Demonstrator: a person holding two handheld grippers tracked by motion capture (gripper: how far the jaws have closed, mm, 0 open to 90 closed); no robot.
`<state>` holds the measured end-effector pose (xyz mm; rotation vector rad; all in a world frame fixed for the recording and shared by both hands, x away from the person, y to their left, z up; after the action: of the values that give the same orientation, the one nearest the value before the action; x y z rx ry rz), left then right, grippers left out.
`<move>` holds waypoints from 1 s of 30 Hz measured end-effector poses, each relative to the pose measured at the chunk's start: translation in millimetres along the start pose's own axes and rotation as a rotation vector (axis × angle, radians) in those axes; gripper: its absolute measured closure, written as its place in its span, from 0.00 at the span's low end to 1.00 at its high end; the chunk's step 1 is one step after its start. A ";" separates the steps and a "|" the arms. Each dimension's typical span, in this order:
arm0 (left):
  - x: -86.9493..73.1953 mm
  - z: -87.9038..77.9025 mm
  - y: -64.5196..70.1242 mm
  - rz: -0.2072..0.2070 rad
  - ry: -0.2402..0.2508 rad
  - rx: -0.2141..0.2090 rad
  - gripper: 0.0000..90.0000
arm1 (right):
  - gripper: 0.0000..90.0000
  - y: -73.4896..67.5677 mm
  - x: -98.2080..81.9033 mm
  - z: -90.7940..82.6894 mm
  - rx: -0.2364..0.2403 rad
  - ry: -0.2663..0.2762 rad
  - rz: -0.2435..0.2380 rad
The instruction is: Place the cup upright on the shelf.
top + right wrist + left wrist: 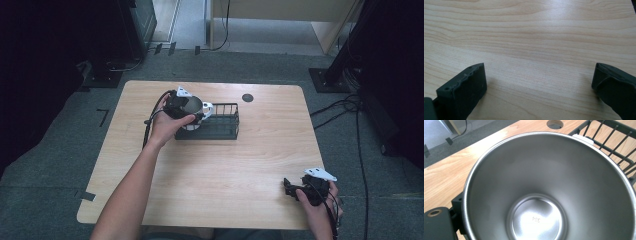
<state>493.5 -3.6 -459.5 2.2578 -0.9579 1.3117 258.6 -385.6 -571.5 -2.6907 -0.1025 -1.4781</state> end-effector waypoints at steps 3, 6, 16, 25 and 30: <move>0.0 -1.0 -1.2 -0.002 0.010 0.018 0.07 | 0.00 0.0 0.0 0.0 0.000 0.000 0.000; 6.6 -7.4 -4.0 -0.049 0.048 0.012 0.00 | 0.00 0.0 0.0 0.0 0.000 0.000 0.000; 21.5 -44.3 -8.7 -0.116 0.140 0.018 0.00 | 0.00 0.0 0.0 0.0 0.000 0.000 0.000; 12.4 -77.6 -7.6 -0.111 0.173 0.050 0.00 | 0.00 0.0 0.0 0.0 0.000 0.000 0.000; -5.8 -96.4 -4.3 -0.115 0.181 0.083 0.00 | 0.00 0.0 0.0 0.0 0.000 0.000 0.000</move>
<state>434.8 59.5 -415.6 2.1736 -0.7136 1.4985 258.6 -385.6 -571.5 -2.6909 -0.1024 -1.4780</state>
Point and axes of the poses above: each handheld gripper's, and its own axes: z roughly forward along the jaws, x roughly out of its top, y roughly to its right, the point moved 6 cm from there along z, roughly forward along the jaws, and after that the axes turned 12 degrees about y, right-handed, at the moved point
